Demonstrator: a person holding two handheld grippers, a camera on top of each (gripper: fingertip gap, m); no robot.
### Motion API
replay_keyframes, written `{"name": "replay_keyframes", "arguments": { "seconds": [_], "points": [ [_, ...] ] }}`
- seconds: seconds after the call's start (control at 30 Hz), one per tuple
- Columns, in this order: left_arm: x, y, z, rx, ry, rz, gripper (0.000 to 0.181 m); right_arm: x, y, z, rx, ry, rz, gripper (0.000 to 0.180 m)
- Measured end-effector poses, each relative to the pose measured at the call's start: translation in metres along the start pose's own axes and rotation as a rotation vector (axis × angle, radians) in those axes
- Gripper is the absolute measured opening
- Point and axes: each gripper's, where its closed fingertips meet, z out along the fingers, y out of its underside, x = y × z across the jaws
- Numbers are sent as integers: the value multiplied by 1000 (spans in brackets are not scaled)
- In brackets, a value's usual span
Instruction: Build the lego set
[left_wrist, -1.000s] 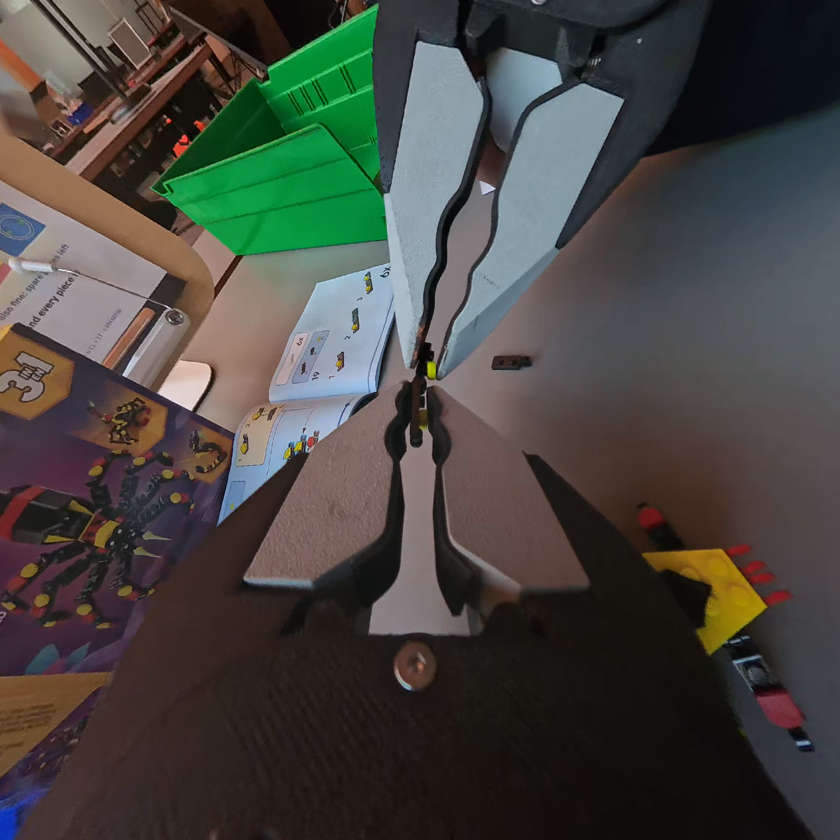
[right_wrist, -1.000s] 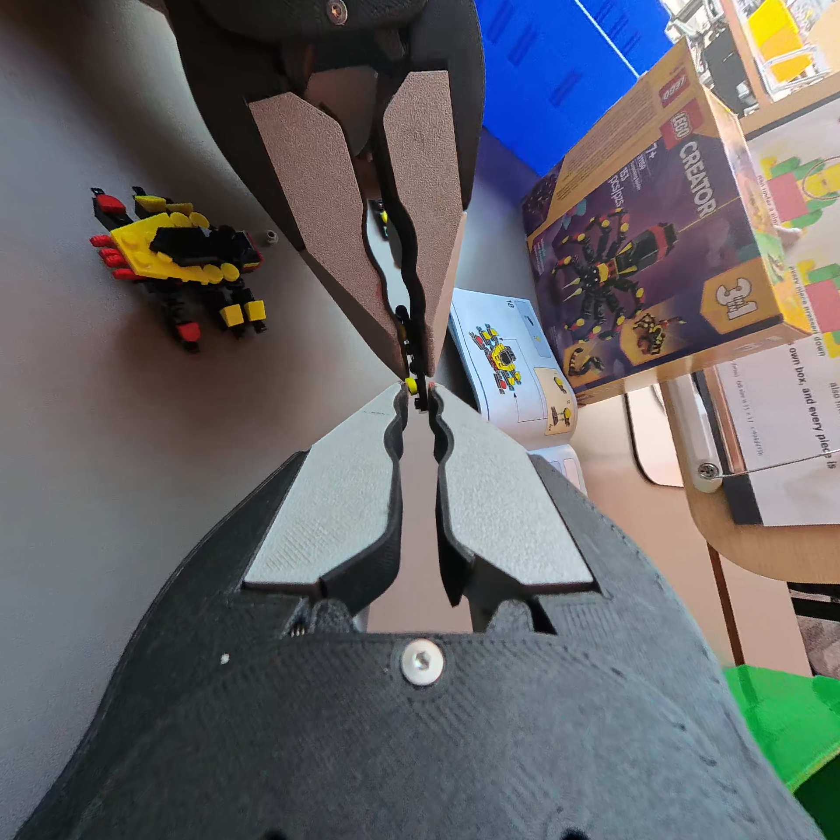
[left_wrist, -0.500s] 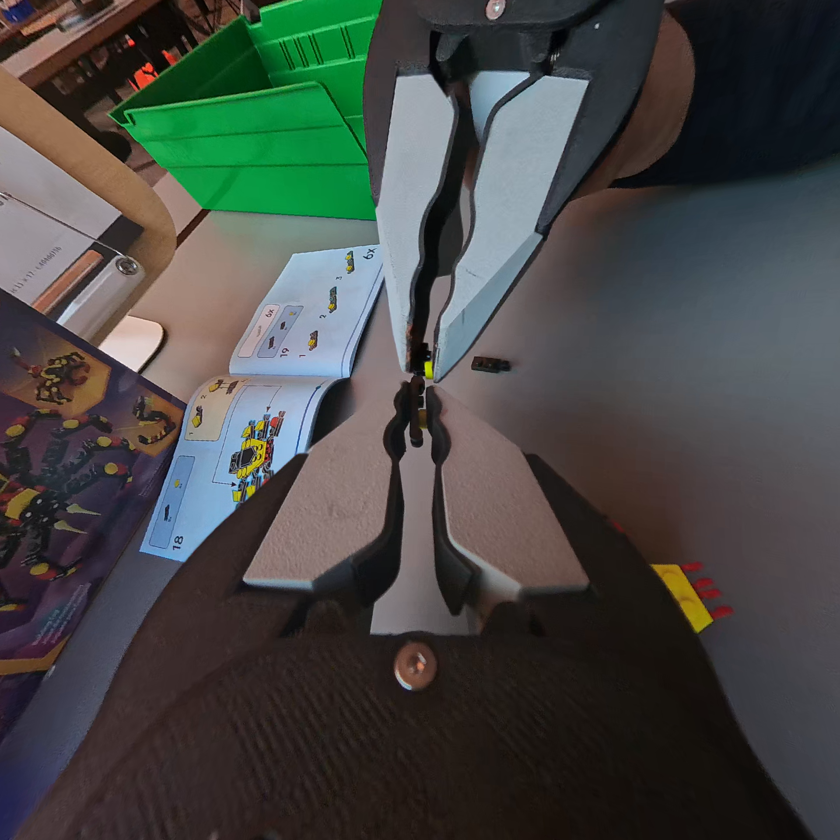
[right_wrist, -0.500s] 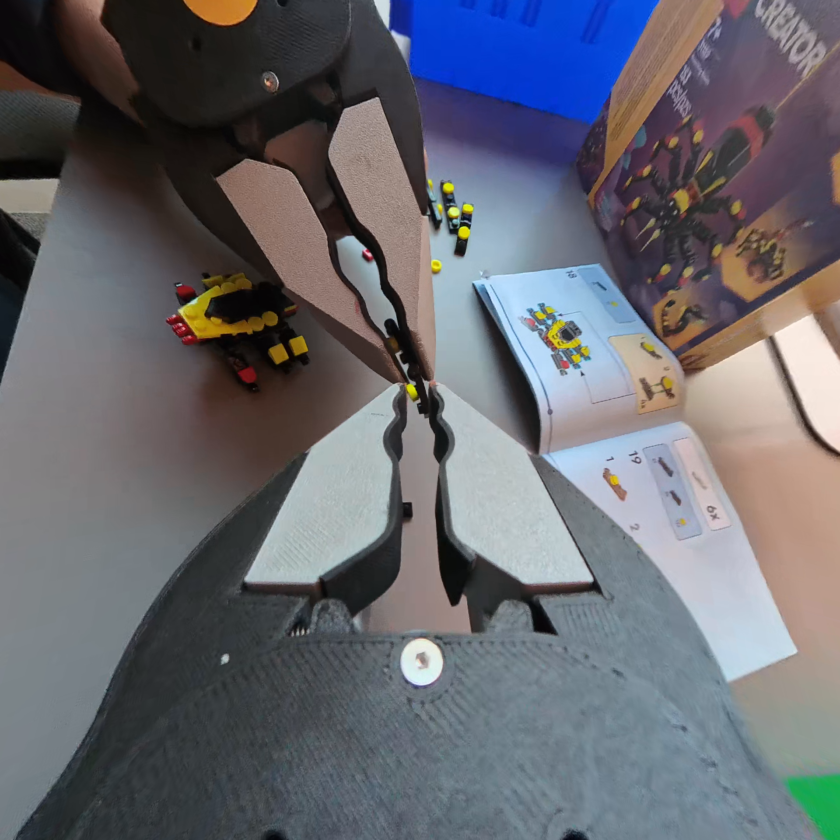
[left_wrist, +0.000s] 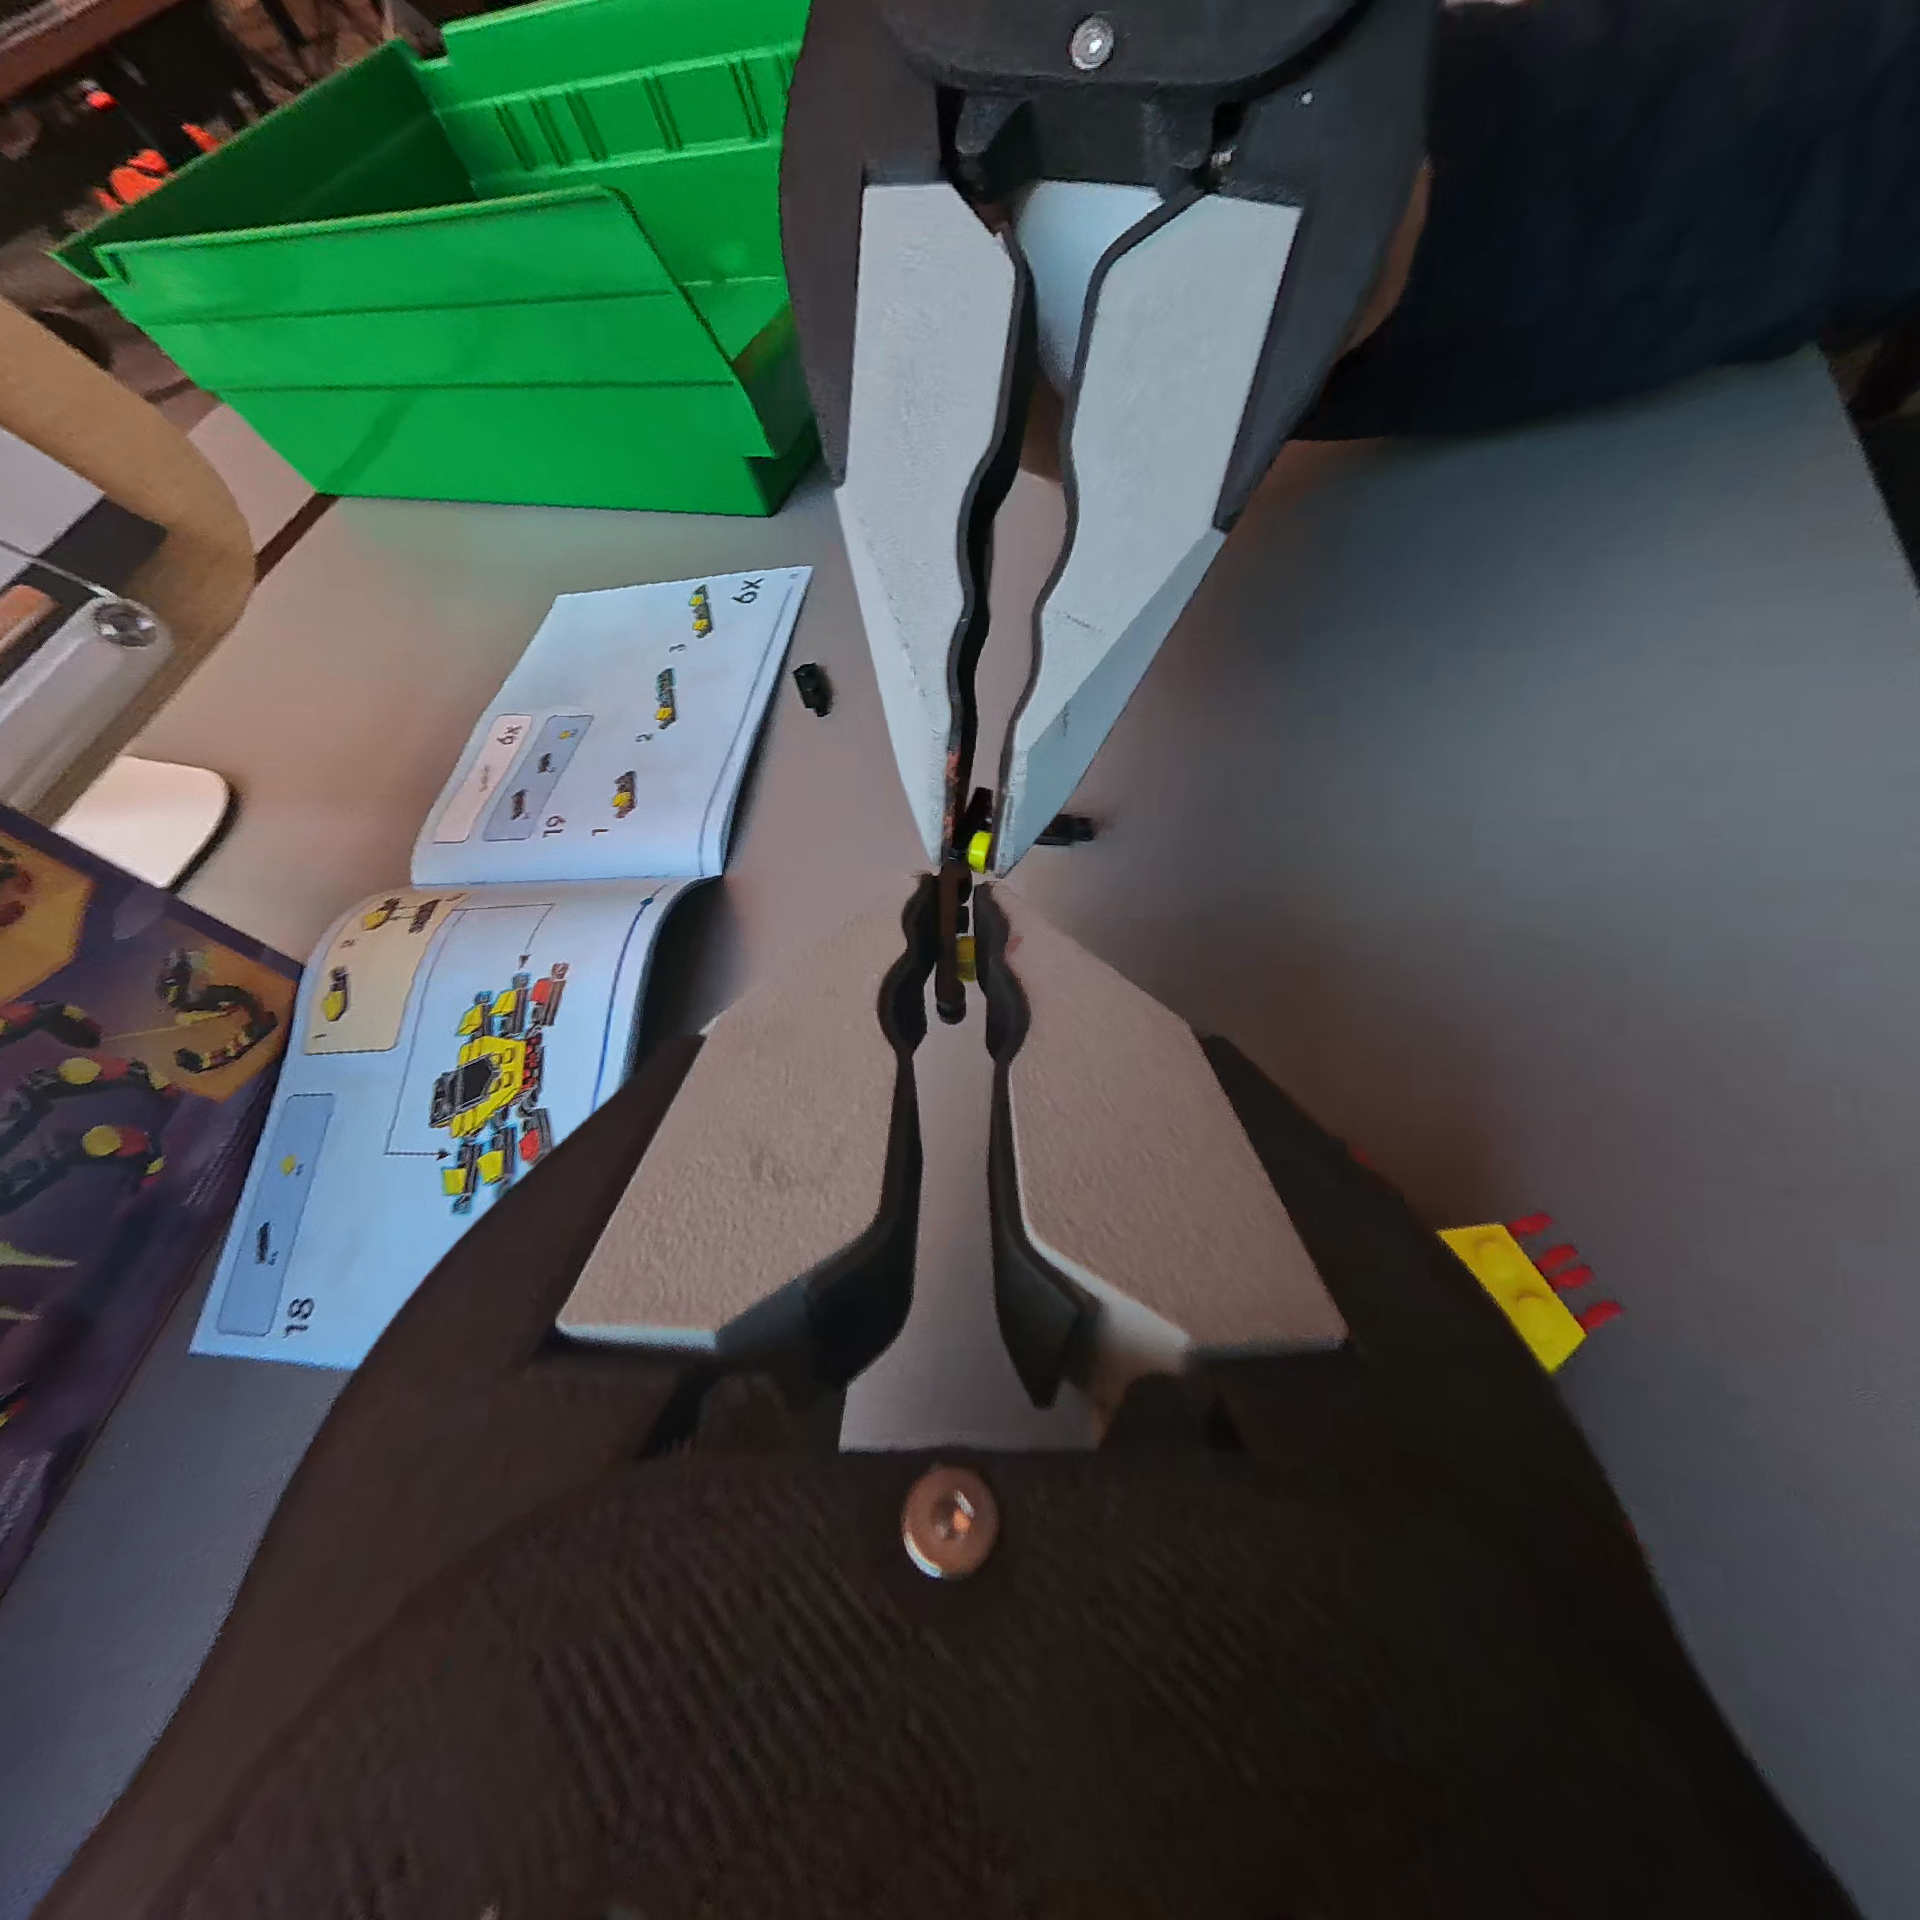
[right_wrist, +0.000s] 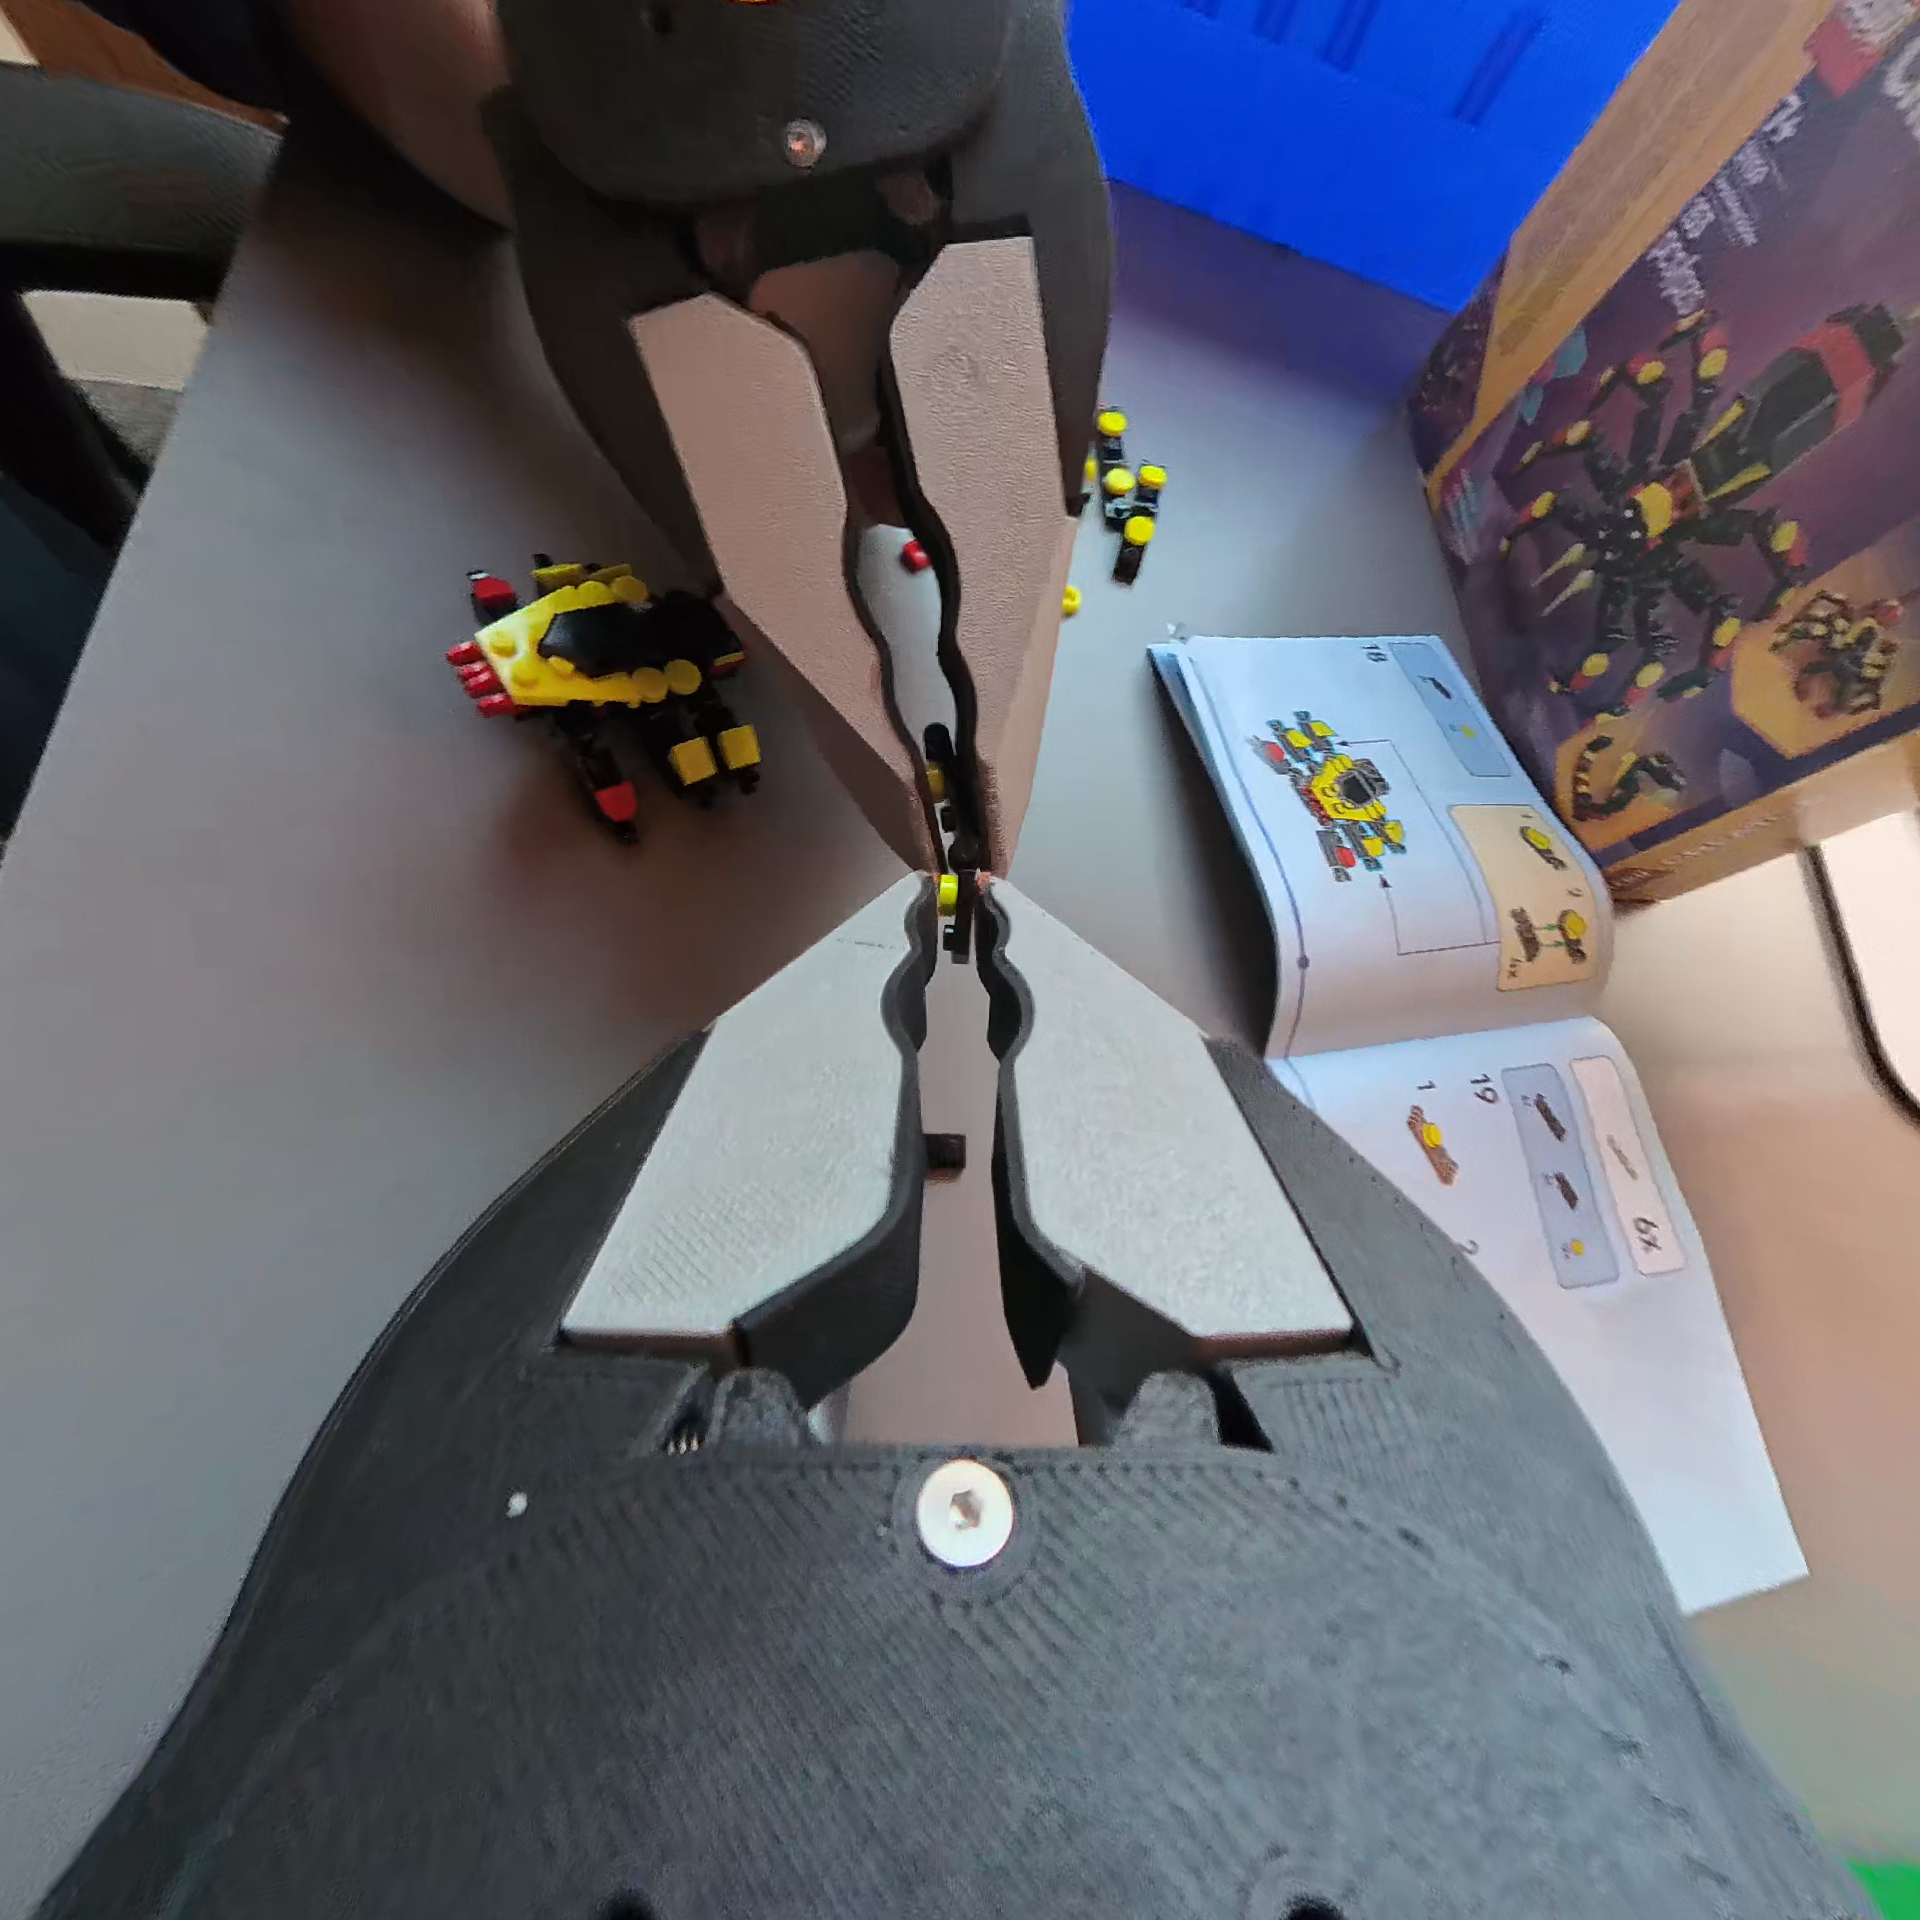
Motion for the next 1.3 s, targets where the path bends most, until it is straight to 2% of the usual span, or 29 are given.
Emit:
{"name": "replay_keyframes", "arguments": {
  "seconds": [0.2, 0.47, 0.67, 0.7, 0.8, 0.87, 0.97, 1.13, 1.3],
  "points": [
    [9, -2, -4, 23, 114, -72, 2, -10, 4, -3, 11, -93, 8, 3],
    [67, -11, -31, 115, 538, -1, 3, -65, -15, -13, 126, -418, -42, 2],
    [74, -20, -34, 148, 594, -69, 3, -70, -21, -21, 166, -543, 81, 3],
    [71, -21, -34, 153, 587, -84, 6, -68, -22, -23, 176, -557, 112, 3],
    [49, -19, -31, 139, 476, -91, 33, -53, -25, -25, 212, -550, 219, 2],
    [33, -19, -32, 145, 398, -88, 42, -39, -25, -24, 229, -538, 313, 2],
    [13, -15, -31, 126, 270, -45, 44, -24, -23, -24, 251, -564, 477, 2],
    [8, -9, -23, 100, 132, 148, 41, -6, -14, -17, 265, -600, 724, 1],
    [7, -10, -22, 107, 45, 297, 24, -14, -18, -16, 272, -667, 757, 1]
  ]
}}
